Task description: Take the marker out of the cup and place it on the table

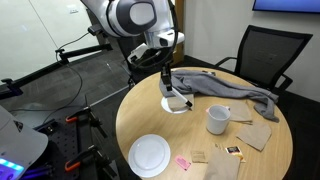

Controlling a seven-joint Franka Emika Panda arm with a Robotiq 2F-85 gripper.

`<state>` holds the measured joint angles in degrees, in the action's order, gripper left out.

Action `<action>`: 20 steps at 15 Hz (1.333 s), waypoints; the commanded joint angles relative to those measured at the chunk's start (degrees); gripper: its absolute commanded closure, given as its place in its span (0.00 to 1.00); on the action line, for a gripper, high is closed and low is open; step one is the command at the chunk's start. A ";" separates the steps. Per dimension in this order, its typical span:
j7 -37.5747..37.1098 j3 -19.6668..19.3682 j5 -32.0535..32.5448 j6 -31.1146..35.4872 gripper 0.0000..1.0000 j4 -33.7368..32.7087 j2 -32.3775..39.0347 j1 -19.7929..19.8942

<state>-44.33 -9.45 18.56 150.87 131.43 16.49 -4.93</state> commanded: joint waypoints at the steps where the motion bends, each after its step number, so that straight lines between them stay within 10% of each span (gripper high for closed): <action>1: -1.61 -1.40 1.72 5.74 0.95 1.24 1.86 -1.39; 20: -0.70 -6.87 -7.32 15.15 0.95 -7.01 20.38 -5.66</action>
<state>-47.10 -15.87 14.33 164.21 126.40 33.90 -10.40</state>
